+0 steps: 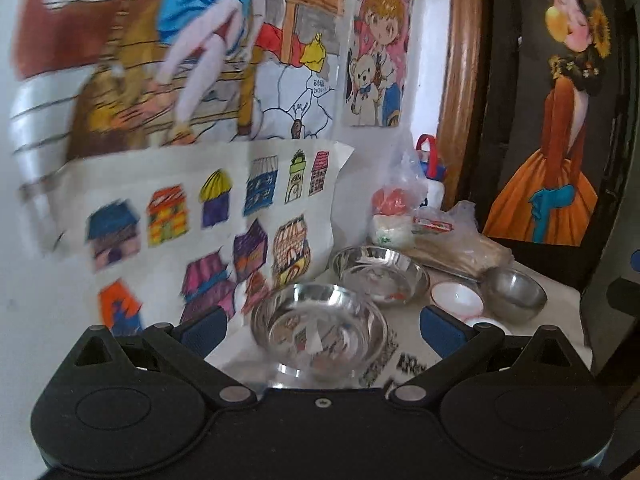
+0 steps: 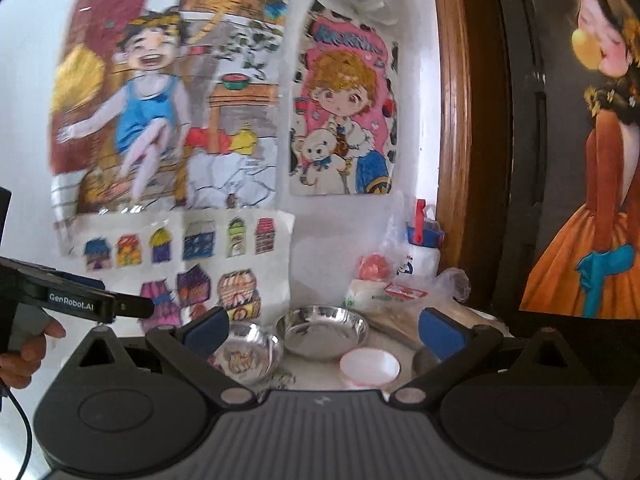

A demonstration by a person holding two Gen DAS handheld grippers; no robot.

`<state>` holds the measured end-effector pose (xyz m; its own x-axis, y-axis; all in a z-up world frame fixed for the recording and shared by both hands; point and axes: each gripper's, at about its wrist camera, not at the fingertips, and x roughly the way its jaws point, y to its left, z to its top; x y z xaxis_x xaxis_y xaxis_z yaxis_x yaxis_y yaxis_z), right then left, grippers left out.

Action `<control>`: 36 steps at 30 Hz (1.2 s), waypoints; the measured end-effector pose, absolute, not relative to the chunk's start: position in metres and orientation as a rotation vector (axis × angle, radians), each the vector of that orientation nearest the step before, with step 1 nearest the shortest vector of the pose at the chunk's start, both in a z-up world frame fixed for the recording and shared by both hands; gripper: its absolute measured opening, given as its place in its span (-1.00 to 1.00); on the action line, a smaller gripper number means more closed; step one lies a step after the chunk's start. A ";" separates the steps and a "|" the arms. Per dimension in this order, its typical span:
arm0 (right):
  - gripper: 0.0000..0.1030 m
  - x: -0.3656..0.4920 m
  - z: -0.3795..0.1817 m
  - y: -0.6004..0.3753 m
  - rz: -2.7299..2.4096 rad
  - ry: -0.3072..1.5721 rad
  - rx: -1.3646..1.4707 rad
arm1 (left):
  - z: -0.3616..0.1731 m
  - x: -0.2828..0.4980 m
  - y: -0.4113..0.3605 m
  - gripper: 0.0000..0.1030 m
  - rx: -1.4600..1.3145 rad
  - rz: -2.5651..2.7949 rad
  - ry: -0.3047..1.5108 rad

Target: Organize plates and bowls

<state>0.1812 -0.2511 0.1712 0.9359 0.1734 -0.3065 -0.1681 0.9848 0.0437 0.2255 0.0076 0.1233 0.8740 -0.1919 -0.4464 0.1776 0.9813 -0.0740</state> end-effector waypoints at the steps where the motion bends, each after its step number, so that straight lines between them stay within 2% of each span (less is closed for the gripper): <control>1: 1.00 0.193 0.174 -0.255 0.180 0.325 0.025 | 0.128 0.239 0.004 0.99 -0.030 -0.199 0.482; 7: 1.00 0.274 0.170 -0.284 0.177 0.460 0.086 | 0.134 0.313 -0.015 0.99 -0.035 -0.241 0.583; 13: 1.00 0.348 0.133 -0.311 0.185 0.594 0.118 | 0.115 0.391 -0.039 0.99 -0.062 -0.263 0.691; 21: 1.00 0.415 0.076 -0.333 0.239 0.699 0.112 | 0.081 0.456 -0.064 0.99 -0.066 -0.248 0.749; 22: 0.99 0.423 0.071 -0.333 0.265 0.638 0.094 | 0.077 0.463 -0.068 0.99 -0.067 -0.252 0.763; 24: 0.98 0.437 0.062 -0.331 0.270 0.655 0.081 | 0.070 0.472 -0.072 0.99 -0.076 -0.255 0.793; 29: 0.80 0.465 0.044 -0.313 0.302 0.708 0.015 | 0.056 0.490 -0.076 0.98 -0.099 -0.241 0.828; 32: 0.62 0.478 0.032 -0.302 0.300 0.748 -0.022 | 0.047 0.497 -0.078 0.98 -0.106 -0.240 0.845; 35: 0.54 0.486 0.022 -0.292 0.290 0.772 -0.057 | 0.038 0.502 -0.080 0.92 -0.110 -0.238 0.863; 36: 0.44 0.487 0.020 -0.290 0.288 0.778 -0.062 | 0.035 0.503 -0.081 0.87 -0.112 -0.240 0.869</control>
<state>0.4874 -0.2900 0.0203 0.6751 0.2331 -0.7000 -0.2787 0.9590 0.0505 0.5029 -0.0811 0.0352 0.6209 -0.2542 -0.7415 0.1631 0.9672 -0.1950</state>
